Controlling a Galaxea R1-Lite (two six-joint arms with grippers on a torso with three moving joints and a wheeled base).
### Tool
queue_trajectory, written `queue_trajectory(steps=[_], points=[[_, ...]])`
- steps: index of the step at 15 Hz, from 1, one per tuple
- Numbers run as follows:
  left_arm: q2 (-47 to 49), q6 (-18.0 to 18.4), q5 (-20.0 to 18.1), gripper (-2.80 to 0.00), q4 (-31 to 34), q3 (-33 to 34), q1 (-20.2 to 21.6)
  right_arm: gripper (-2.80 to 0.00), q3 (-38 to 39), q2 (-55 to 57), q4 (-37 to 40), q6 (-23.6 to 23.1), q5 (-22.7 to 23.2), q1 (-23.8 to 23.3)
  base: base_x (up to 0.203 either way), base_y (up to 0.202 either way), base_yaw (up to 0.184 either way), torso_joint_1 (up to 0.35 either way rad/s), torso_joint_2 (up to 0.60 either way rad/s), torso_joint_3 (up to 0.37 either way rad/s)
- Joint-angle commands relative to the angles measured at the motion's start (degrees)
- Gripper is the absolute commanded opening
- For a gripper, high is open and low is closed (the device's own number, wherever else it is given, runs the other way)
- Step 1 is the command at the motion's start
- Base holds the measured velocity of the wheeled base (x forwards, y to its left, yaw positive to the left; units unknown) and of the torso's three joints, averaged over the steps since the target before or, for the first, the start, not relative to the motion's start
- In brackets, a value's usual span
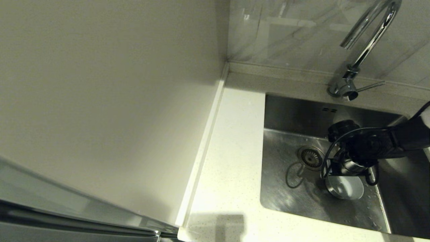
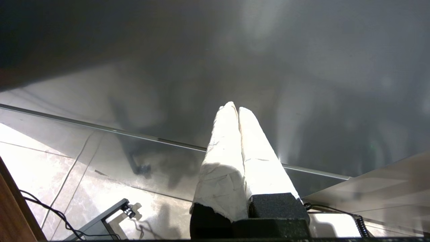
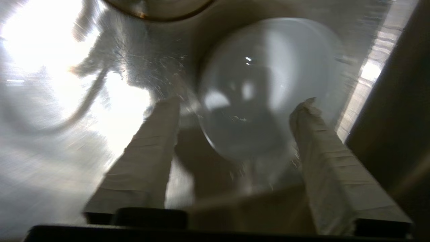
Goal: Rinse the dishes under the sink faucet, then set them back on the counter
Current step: Put a bowl into the sink
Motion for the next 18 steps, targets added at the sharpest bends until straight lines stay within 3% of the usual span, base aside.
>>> queue_trajectory(steps=[1,3,7,9,12,14,18], points=[[-0.21,-0.03,0.01,-2.80,-0.04,0.00,-0.08,0.00,0.95,-14.39,3.95,1.76,-0.67,0.10,0.000,0.000,0.000,0.000,0.00,0.000],[-0.18,-0.03,0.01,-2.80,-0.04,0.00,0.00,0.00,1.33,-24.19,7.36,0.62,-1.23,-2.98,0.000,0.000,0.000,0.000,0.00,0.000],[-0.18,-0.03,0.01,-2.80,-0.04,0.00,0.00,0.00,1.57,-32.47,12.25,-7.09,0.42,-19.84,0.000,0.000,0.000,0.000,0.00,0.000],[-0.23,-0.03,0.01,-2.80,-0.04,0.00,0.00,0.00,1.22,-32.95,14.62,-8.31,3.47,-29.39,0.000,0.000,0.000,0.000,0.00,0.000],[-0.18,-0.03,0.01,-2.80,-0.04,0.00,0.00,0.00,-3.48,-32.18,29.86,-8.86,11.27,-40.34,0.000,0.000,0.000,0.000,0.00,0.000],[-0.18,-0.03,0.01,-2.80,-0.04,0.00,0.00,0.00,-5.10,-29.53,32.91,-8.40,13.43,-44.93,0.000,0.000,0.000,0.000,0.00,0.000],[-0.18,-0.03,0.01,-2.80,-0.04,0.00,0.00,0.00,-4.47,-25.12,37.40,-1.90,17.01,-47.03,0.000,0.000,0.000,0.000,0.00,0.000]])
